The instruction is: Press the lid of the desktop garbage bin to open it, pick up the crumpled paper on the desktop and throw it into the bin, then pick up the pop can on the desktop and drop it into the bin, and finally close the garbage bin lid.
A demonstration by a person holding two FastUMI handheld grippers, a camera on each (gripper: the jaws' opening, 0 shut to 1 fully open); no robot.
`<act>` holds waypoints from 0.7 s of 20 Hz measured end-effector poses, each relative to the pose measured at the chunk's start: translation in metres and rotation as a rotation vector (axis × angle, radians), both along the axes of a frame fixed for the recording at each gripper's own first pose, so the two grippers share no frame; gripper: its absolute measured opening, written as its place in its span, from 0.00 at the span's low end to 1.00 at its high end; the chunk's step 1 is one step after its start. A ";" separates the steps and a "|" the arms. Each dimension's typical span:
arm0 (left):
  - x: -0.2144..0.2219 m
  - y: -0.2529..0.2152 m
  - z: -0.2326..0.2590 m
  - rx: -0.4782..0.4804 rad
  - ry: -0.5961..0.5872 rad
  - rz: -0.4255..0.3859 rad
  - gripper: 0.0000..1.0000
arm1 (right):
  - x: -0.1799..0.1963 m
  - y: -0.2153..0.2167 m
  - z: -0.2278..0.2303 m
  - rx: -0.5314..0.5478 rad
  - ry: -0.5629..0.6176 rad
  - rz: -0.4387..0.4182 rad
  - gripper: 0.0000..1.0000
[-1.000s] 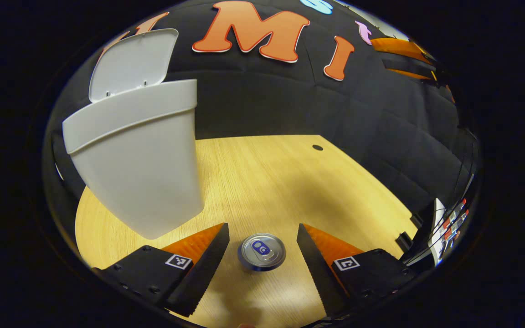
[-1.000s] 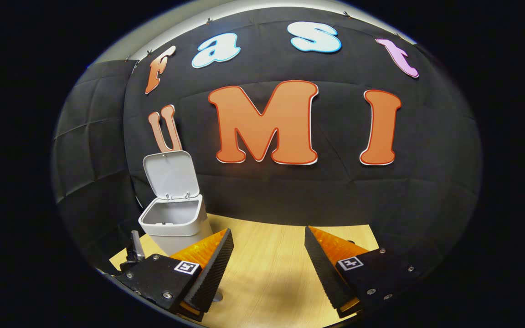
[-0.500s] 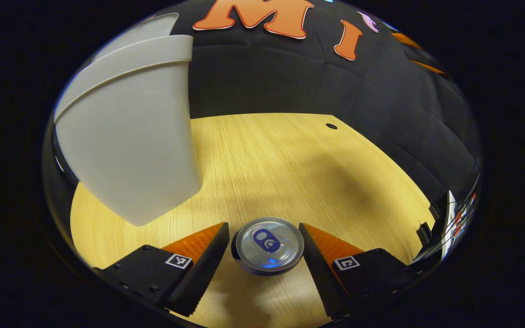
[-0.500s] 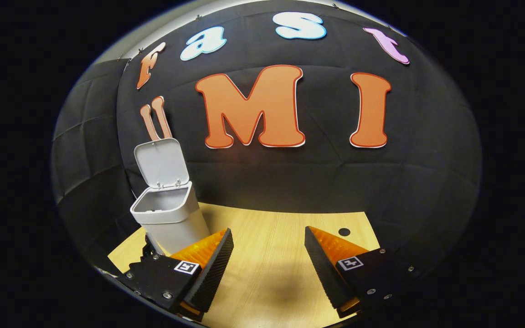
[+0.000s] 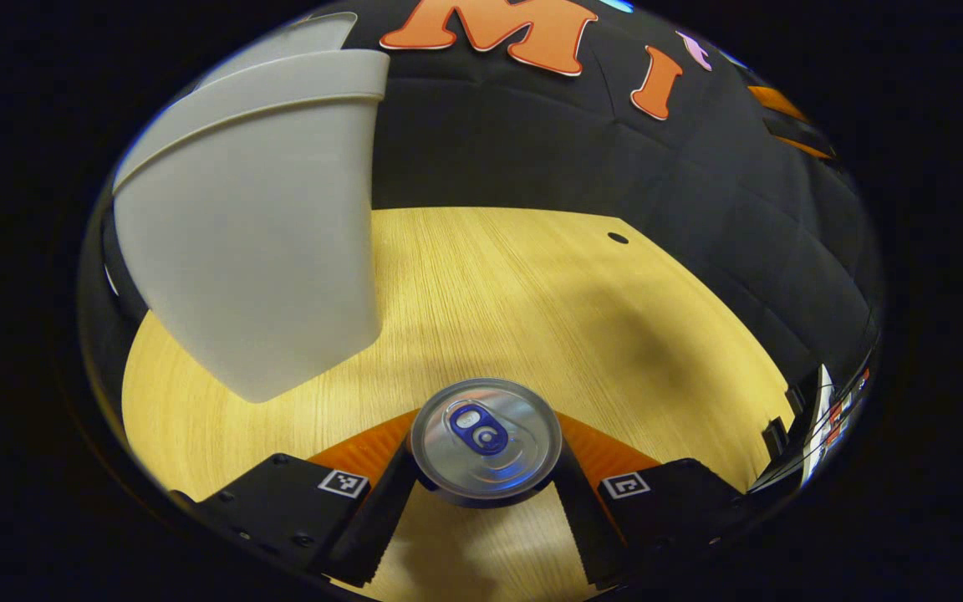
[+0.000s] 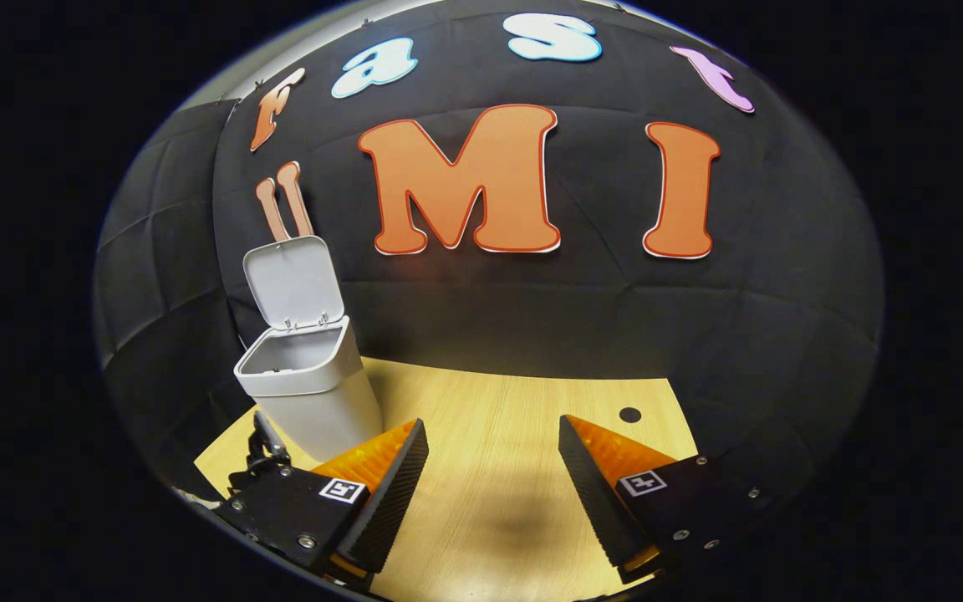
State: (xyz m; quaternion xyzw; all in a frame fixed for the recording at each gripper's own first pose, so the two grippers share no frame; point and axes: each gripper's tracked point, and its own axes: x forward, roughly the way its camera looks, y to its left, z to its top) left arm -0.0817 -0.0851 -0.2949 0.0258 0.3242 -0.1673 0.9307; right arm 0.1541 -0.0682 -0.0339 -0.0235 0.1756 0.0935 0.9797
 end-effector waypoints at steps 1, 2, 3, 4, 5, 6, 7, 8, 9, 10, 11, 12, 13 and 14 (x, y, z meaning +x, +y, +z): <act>-0.002 0.003 0.009 -0.007 -0.006 -0.004 0.86 | 0.001 0.003 0.001 0.002 -0.002 0.003 0.94; -0.006 0.006 0.019 -0.015 -0.013 0.000 0.86 | 0.000 0.006 0.001 0.005 -0.003 0.008 0.94; -0.006 0.010 0.029 -0.025 -0.024 0.007 0.86 | -0.001 0.010 0.001 0.007 -0.005 0.012 0.94; -0.007 0.015 0.040 -0.036 -0.035 0.017 0.86 | -0.001 0.014 0.002 0.006 -0.006 0.017 0.94; -0.009 0.021 0.052 -0.046 -0.043 0.026 0.86 | -0.003 0.017 0.002 0.004 -0.007 0.022 0.94; -0.012 0.028 0.064 -0.051 -0.045 0.035 0.86 | -0.003 0.020 0.001 0.001 -0.006 0.027 0.94; -0.014 0.034 0.078 -0.056 -0.053 0.045 0.86 | -0.003 0.024 0.002 -0.001 -0.006 0.033 0.94; -0.017 0.040 0.093 -0.059 -0.066 0.053 0.86 | -0.003 0.028 0.003 -0.001 -0.007 0.037 0.94; -0.020 0.047 0.106 -0.060 -0.077 0.062 0.86 | -0.003 0.031 0.003 0.003 -0.007 0.044 0.94; -0.023 0.054 0.120 -0.064 -0.083 0.074 0.86 | -0.003 0.035 0.003 0.008 -0.007 0.049 0.94; -0.025 0.061 0.132 -0.074 -0.088 0.082 0.85 | -0.002 0.040 0.004 0.014 -0.007 0.055 0.94; -0.028 0.066 0.144 -0.087 -0.092 0.089 0.85 | -0.001 0.043 0.004 0.020 -0.007 0.061 0.94; -0.029 0.071 0.156 -0.101 -0.103 0.097 0.86 | 0.000 0.046 0.004 0.022 -0.007 0.066 0.94; -0.029 0.076 0.169 -0.110 -0.116 0.103 0.86 | 0.000 0.050 0.004 0.019 -0.006 0.071 0.94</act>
